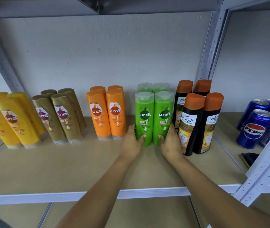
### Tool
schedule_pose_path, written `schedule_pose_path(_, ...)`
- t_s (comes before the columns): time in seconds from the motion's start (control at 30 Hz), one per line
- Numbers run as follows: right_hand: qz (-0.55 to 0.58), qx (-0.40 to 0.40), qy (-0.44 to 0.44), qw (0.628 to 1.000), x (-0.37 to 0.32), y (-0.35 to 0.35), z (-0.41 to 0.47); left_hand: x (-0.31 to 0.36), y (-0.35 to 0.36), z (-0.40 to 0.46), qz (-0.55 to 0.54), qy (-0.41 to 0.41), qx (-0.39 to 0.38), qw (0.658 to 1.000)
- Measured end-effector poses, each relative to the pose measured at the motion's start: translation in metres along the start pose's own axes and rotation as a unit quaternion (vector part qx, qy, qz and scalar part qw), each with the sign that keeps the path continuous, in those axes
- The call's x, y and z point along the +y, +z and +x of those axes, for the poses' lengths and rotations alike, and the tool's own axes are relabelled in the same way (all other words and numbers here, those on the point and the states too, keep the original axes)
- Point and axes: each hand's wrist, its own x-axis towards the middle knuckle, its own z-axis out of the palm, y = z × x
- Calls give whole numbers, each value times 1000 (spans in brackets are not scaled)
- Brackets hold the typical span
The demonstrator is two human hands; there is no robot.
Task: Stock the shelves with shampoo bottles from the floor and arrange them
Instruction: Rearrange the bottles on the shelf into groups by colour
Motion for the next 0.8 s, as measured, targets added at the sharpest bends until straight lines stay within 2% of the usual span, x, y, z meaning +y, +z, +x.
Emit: schedule_pose_path(0.8,-3,15,14,1000,6,12,19,-2,12,22,-3,-18,-5,1000)
